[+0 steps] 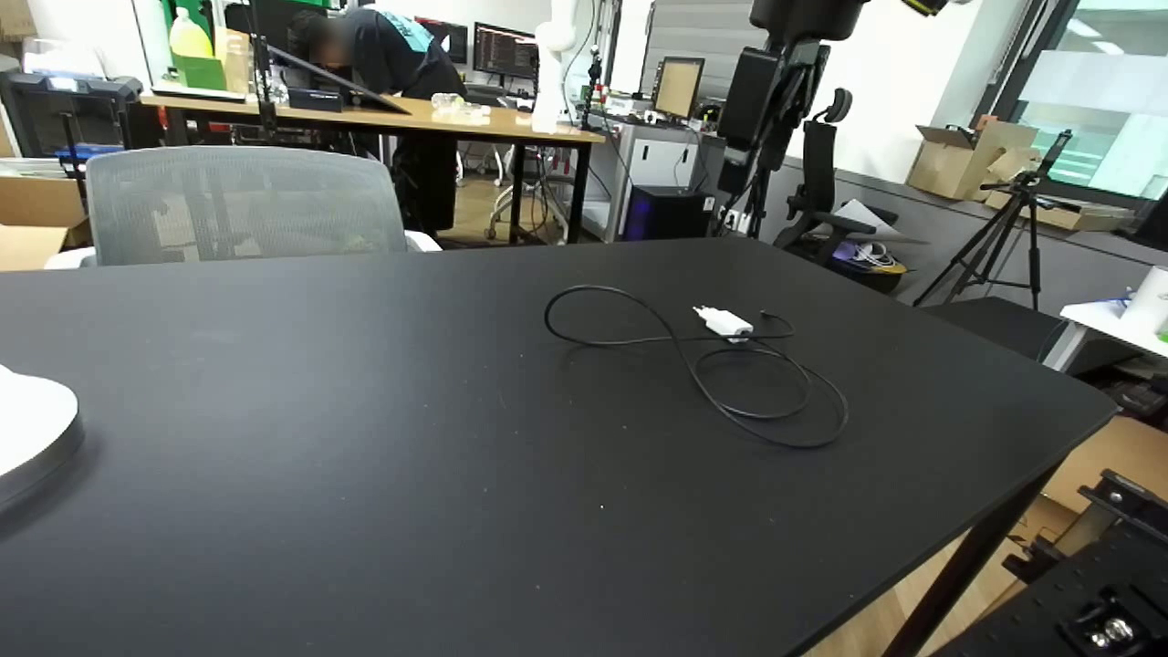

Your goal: Move the charging pin to the left

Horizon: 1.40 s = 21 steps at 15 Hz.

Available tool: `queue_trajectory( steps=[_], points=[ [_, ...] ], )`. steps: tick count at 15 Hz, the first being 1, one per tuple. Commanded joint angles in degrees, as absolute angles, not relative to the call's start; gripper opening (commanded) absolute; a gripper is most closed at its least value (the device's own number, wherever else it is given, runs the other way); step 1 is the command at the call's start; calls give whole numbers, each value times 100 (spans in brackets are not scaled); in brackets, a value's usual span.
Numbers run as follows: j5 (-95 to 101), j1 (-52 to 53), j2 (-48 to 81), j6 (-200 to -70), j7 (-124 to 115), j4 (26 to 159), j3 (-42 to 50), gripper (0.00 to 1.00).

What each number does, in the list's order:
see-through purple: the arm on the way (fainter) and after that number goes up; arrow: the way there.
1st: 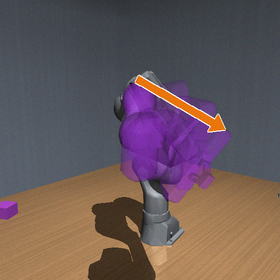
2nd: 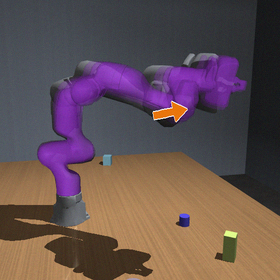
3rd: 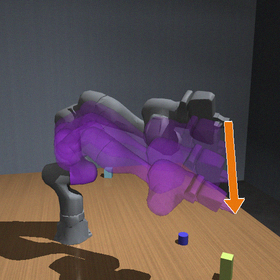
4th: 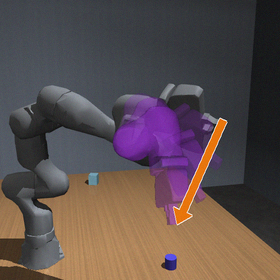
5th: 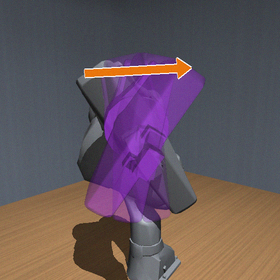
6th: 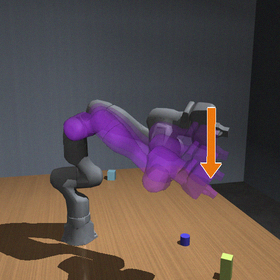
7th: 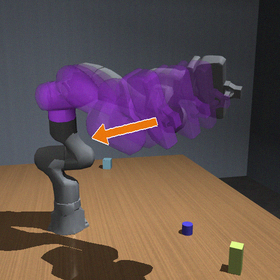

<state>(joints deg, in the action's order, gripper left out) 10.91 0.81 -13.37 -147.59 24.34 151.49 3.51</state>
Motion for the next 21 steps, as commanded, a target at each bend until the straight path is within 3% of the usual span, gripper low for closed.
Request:
queue_trajectory(
  steps=[1, 6, 14, 15, 16, 21],
  points=[
    [699, 411, -933, -14879, 3337, 15024, 434, 100],
    [88, 560, -77, -15183, 4645, 14772, 313, 100],
    [786, 193, 1102, -15593, 4752, 14151, -39, 100],
    [808, 159, 1180, -15604, 4766, 14094, -90, 75],
    [811, 125, 1242, -15613, 4787, 14048, -142, 74],
    [680, -44, 1395, -15637, 5018, 13928, -441, 38]
  ],
)
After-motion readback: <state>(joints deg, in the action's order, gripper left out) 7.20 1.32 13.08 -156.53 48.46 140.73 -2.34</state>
